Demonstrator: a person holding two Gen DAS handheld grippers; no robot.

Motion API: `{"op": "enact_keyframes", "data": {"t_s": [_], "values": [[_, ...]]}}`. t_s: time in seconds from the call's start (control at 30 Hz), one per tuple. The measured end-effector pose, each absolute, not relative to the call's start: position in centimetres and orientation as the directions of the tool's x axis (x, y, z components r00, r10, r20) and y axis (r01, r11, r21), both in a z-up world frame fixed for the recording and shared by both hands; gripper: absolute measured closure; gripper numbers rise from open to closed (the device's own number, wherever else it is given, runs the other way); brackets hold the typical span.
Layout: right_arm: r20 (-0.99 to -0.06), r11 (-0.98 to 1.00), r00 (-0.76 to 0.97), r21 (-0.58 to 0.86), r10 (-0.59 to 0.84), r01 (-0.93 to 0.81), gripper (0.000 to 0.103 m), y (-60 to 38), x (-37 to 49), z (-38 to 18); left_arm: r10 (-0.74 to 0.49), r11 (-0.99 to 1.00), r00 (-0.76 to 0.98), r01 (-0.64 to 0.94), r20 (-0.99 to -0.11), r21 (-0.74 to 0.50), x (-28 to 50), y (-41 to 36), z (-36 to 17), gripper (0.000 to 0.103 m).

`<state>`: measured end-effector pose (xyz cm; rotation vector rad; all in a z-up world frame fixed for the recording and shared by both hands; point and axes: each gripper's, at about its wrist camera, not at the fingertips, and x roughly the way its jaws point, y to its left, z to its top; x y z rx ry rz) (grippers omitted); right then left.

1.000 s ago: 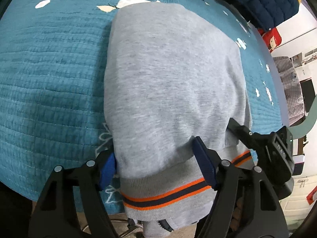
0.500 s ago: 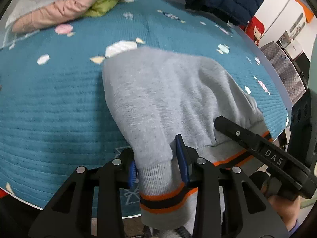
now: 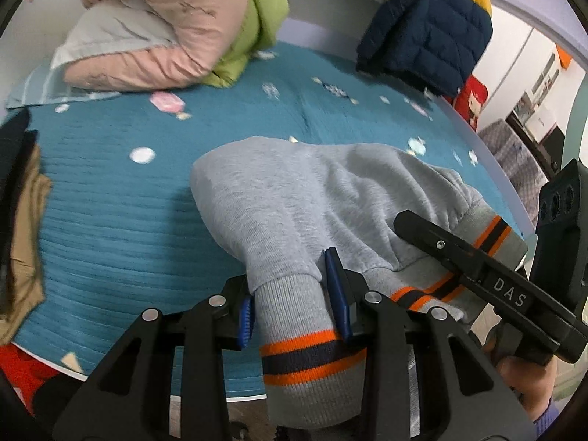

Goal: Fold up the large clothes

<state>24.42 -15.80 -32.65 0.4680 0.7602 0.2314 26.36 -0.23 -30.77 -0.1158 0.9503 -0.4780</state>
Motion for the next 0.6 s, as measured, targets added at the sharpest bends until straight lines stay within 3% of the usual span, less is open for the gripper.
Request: {"op": "enact_keyframes", "data": {"t_s": [0.27,0.6], "values": [[-0.530,0.851,0.698,0.471,0.482,-0.231,0.075,-5.8,27.9,-27.4,-0.390,0.920,0.601,0.276,-0.698,-0.277,27.4,10.0,-25.4,0.070],[-0.417,0.738,0.616,0.480,0.668,-0.475,0.075,12.4,34.1,-22.0,-0.205,0.978,0.745,0.130,-0.634,-0.163,29.5,28.6,-18.6,0.070]]}}
